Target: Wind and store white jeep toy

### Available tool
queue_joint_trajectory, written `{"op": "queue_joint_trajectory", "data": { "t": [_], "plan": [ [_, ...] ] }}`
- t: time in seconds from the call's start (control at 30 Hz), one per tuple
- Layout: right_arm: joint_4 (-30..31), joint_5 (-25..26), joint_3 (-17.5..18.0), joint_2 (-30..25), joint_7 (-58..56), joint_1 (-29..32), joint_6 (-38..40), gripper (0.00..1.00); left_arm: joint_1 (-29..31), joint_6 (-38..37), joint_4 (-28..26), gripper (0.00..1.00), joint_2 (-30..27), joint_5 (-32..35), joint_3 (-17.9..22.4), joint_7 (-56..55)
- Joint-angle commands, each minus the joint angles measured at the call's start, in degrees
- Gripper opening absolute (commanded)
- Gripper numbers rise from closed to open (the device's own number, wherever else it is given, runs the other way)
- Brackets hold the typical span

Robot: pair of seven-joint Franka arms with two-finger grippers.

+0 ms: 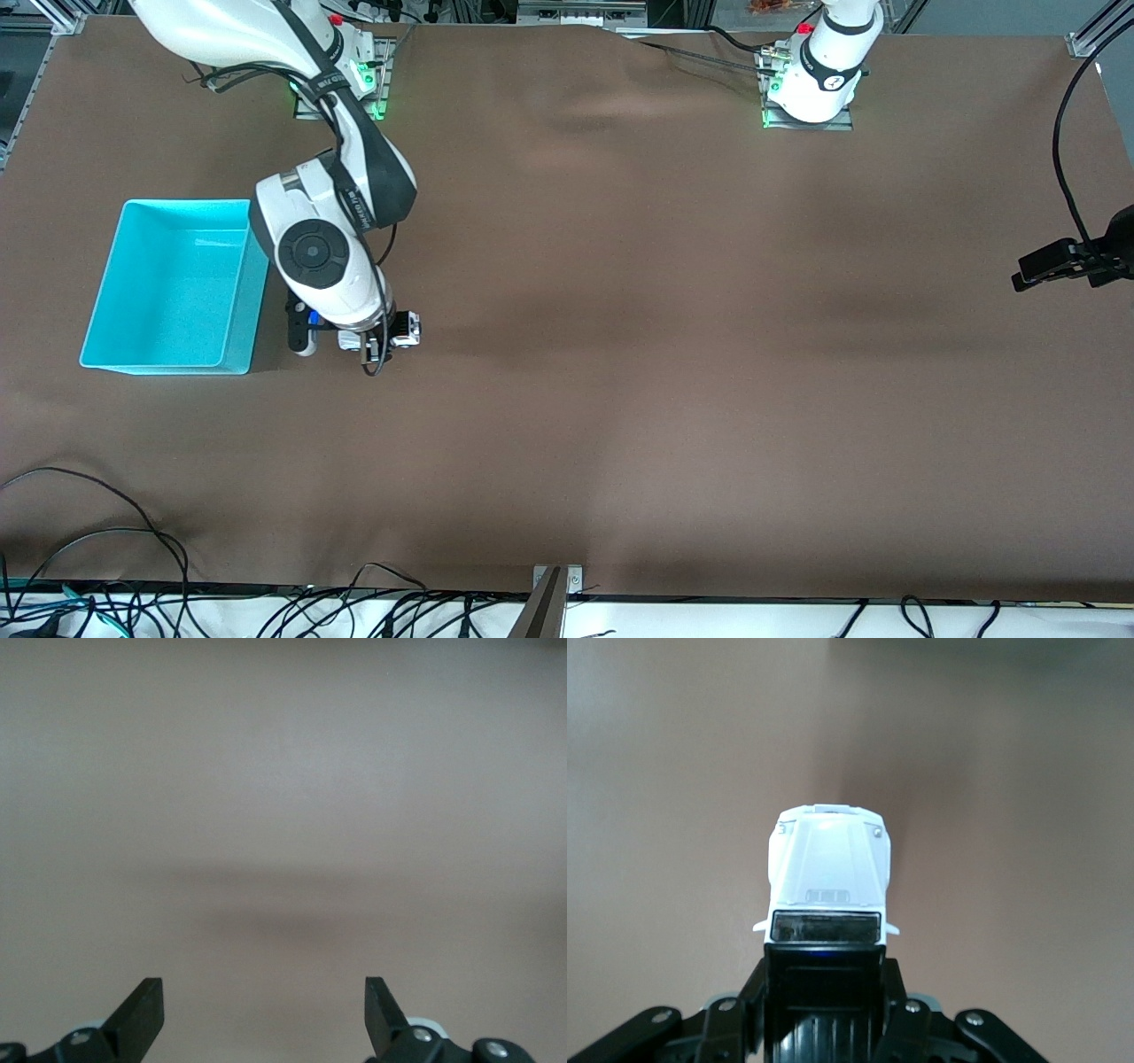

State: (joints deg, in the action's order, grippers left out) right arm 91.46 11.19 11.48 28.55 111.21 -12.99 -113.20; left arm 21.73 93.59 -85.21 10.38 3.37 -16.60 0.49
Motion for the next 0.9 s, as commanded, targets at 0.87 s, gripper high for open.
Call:
{"op": "queue_joint_trajectory", "data": {
  "t": [0.87],
  "plan": [
    [15.23,-10.57,-0.23,-18.87,-45.79,15.62,5.54,0.00,0.07,-0.43,-0.66,1.00,-0.89,-1.70,0.08,1.00]
  ]
}}
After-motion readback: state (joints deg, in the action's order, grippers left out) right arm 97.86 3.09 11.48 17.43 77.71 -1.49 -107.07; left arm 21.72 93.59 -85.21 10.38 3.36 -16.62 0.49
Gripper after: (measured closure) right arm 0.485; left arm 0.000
